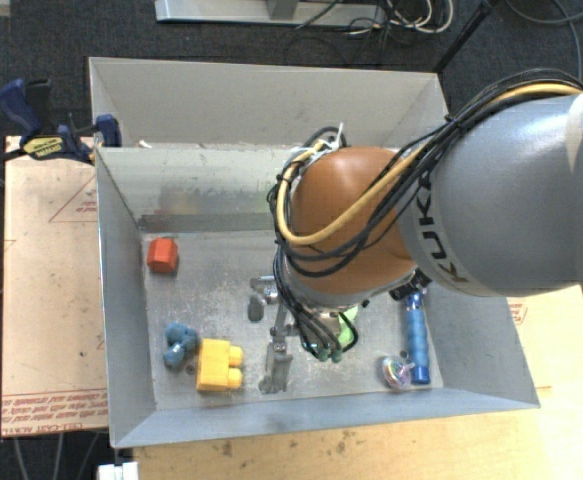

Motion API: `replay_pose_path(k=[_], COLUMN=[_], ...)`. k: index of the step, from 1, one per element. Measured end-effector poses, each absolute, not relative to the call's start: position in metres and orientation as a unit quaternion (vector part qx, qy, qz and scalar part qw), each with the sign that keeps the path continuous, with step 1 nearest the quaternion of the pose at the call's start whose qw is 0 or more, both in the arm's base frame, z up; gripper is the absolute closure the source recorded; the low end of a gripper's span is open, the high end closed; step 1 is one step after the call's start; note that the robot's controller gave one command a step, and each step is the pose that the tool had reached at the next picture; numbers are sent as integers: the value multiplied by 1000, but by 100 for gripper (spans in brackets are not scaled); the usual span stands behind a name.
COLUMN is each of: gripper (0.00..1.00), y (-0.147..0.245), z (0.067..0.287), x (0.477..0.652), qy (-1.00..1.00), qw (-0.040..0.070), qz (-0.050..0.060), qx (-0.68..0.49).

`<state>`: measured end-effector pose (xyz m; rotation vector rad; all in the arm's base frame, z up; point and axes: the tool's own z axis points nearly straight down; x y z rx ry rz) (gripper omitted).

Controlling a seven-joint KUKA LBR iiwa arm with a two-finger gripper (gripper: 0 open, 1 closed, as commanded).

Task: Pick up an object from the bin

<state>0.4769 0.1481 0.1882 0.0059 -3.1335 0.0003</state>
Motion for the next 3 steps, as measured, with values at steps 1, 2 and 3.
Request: replay_pose_path(k=[1,2,3], gripper=[0,0,0], y=[189,148,205], z=[66,93,75], x=[496,538,493], qy=[-1000,-996,-995], qw=[3,-2,0], qz=[0,0,-2], qx=[-6,91,103])
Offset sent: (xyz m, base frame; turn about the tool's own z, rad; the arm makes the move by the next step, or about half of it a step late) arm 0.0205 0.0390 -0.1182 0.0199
